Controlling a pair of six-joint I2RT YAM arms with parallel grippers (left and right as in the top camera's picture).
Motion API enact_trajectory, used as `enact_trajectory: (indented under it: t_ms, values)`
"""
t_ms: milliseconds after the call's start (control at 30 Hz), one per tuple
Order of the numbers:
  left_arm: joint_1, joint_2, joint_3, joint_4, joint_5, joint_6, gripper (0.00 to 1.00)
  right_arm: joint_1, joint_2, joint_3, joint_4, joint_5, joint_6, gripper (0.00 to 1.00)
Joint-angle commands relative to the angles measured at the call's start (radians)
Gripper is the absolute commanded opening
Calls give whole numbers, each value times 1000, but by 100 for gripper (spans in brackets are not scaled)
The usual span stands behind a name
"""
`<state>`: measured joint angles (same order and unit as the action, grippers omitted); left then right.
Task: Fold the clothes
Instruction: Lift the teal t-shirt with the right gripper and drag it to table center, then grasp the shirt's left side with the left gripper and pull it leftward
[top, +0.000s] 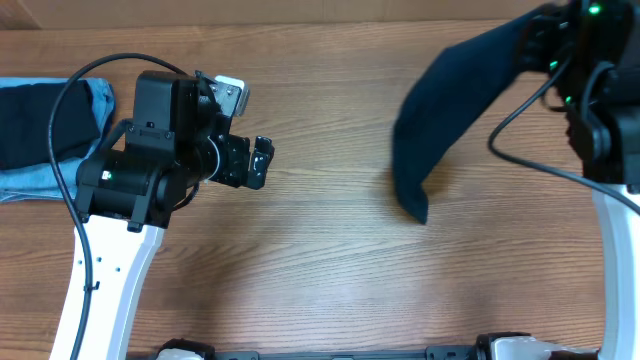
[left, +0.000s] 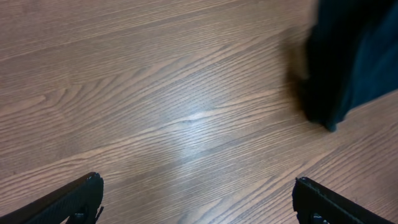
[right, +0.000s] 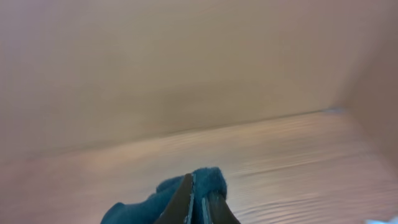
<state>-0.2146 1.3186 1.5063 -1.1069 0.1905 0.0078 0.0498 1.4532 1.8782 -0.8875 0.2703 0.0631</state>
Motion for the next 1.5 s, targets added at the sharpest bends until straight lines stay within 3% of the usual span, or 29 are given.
enact_trajectory:
  t_ms: [0, 233, 633, 667, 733, 833, 1100, 1467]
  values:
    - [-2, -11, 20, 4, 21, 11, 100, -98, -2, 14, 64, 208, -19, 4]
    - [-2, -11, 20, 3, 21, 11, 100, -167, 34, 14, 99, 126, -6, 4]
    - [-2, -11, 20, 8, 19, 11, 100, 188, 206, -25, -95, -340, 283, 4]
    - [-2, -11, 20, 9, 17, 11, 100, 226, 236, -26, -97, -361, 282, 8]
    - [-2, -11, 20, 11, 15, 11, 100, 298, 295, -26, -108, -373, 273, 43]
    - [-2, -11, 20, 7, 11, 11, 100, 380, 351, -26, -134, -286, 225, 58]
    - [-3, -11, 20, 13, 55, -23, 100, 367, 331, -25, -190, -216, 217, 69]
    - [-160, 169, 20, 72, 56, -22, 100, 147, 339, -27, -328, -303, 301, 78]
